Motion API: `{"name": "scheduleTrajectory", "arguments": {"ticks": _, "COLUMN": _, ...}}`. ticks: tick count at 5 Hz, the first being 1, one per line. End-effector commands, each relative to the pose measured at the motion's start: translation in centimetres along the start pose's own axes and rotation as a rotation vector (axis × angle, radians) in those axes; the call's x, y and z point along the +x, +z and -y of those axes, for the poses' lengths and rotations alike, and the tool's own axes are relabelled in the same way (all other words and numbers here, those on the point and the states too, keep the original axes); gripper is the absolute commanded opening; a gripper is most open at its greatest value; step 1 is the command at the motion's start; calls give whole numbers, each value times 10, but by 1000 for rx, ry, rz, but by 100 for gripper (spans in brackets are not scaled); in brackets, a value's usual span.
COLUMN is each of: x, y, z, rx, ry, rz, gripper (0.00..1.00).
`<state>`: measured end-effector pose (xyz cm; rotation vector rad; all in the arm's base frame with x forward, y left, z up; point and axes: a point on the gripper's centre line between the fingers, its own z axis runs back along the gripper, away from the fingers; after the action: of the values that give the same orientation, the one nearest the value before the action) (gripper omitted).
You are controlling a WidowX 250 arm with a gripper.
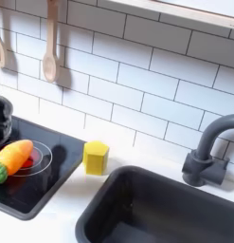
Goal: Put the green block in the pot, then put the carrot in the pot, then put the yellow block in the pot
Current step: 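Put the green block in the pot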
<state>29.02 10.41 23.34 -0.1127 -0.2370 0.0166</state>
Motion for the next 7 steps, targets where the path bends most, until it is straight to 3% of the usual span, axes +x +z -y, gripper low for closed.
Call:
{"name": "scheduleTrajectory", "arguments": {"ticks": 1, "x": 26, "y": 0, "z": -23, "rx": -16, "ry": 35, "rz": -8, "gripper": 0}}
{"name": "scheduleTrajectory", "arguments": {"ticks": 3, "x": 46, "y": 1, "z": -42, "rx": -34, "ry": 67, "rz": 5, "gripper": 0}}
{"name": "scheduleTrajectory", "arguments": {"ticks": 5, "x": 52, "y": 3, "z": -60, "rx": 48, "ry": 139, "rz": 49, "gripper": 0}}
{"name": "scheduleTrajectory", "arguments": {"ticks": 6, "x": 54, "y": 4, "z": -66, "rx": 111, "ry": 172, "rz": 75, "gripper": 0}}
{"name": "scheduleTrajectory", "arguments": {"ticks": 7, "x": 54, "y": 4, "z": -77, "rx": 144, "ry": 225, "rz": 101, "gripper": 0}}
